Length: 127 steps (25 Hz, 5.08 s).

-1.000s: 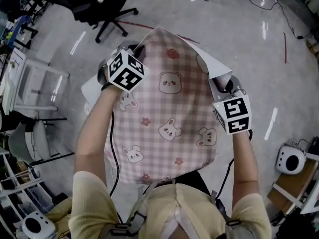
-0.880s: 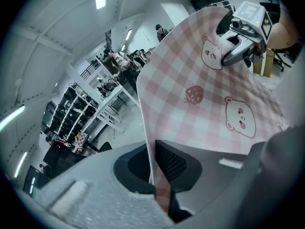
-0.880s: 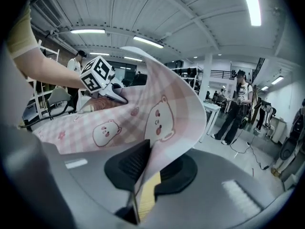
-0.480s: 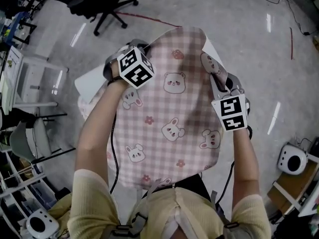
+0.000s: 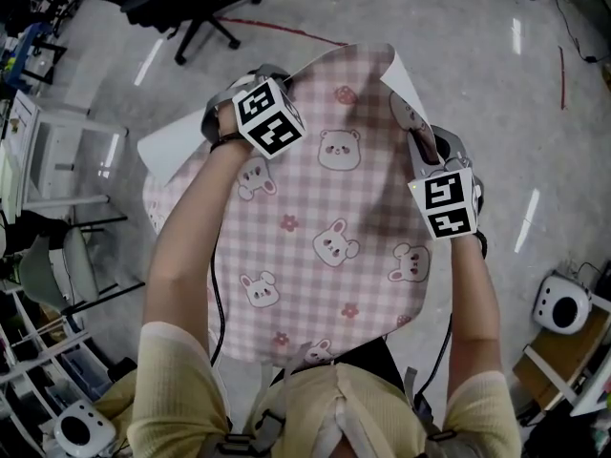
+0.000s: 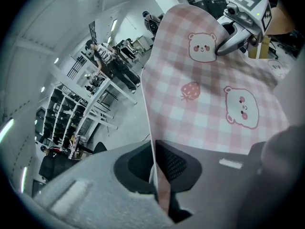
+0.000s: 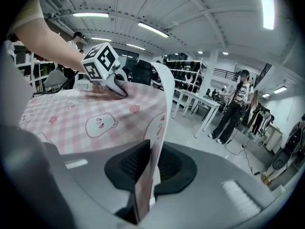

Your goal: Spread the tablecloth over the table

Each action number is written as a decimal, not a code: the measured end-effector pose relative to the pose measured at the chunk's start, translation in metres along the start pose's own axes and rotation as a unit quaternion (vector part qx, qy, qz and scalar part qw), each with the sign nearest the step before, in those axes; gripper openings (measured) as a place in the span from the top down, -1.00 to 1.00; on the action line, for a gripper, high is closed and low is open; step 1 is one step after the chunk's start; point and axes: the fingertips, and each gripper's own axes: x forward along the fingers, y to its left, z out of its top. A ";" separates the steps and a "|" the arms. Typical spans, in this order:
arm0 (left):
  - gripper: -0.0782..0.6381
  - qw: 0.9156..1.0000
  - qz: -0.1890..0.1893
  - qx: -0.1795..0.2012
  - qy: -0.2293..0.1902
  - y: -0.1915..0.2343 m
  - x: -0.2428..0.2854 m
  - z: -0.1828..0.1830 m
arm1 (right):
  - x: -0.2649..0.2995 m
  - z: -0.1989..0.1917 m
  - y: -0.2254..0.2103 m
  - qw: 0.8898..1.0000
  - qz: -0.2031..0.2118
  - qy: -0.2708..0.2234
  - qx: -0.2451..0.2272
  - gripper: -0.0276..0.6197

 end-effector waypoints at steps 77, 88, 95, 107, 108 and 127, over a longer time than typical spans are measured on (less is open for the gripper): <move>0.40 0.917 0.020 -0.337 -0.215 -0.154 -0.312 -0.069 | -0.220 0.031 0.155 0.984 -0.052 -0.060 0.157 0.53; 0.41 0.893 0.020 -0.381 -0.237 -0.184 -0.363 -0.096 | -0.256 0.041 0.193 0.983 -0.051 -0.077 0.158 0.60; 0.47 0.882 0.022 -0.400 -0.249 -0.202 -0.384 -0.108 | -0.270 0.041 0.217 0.983 -0.035 -0.074 0.166 0.61; 0.54 0.868 0.021 -0.431 -0.247 -0.224 -0.409 -0.146 | -0.285 0.045 0.253 0.979 -0.020 -0.083 0.183 0.84; 0.56 0.867 0.021 -0.433 -0.248 -0.225 -0.411 -0.148 | -0.285 0.045 0.256 0.979 -0.018 -0.084 0.184 0.89; 0.65 0.865 0.025 -0.450 -0.219 -0.251 -0.416 -0.182 | -0.288 0.032 0.288 0.980 0.022 -0.055 0.191 0.90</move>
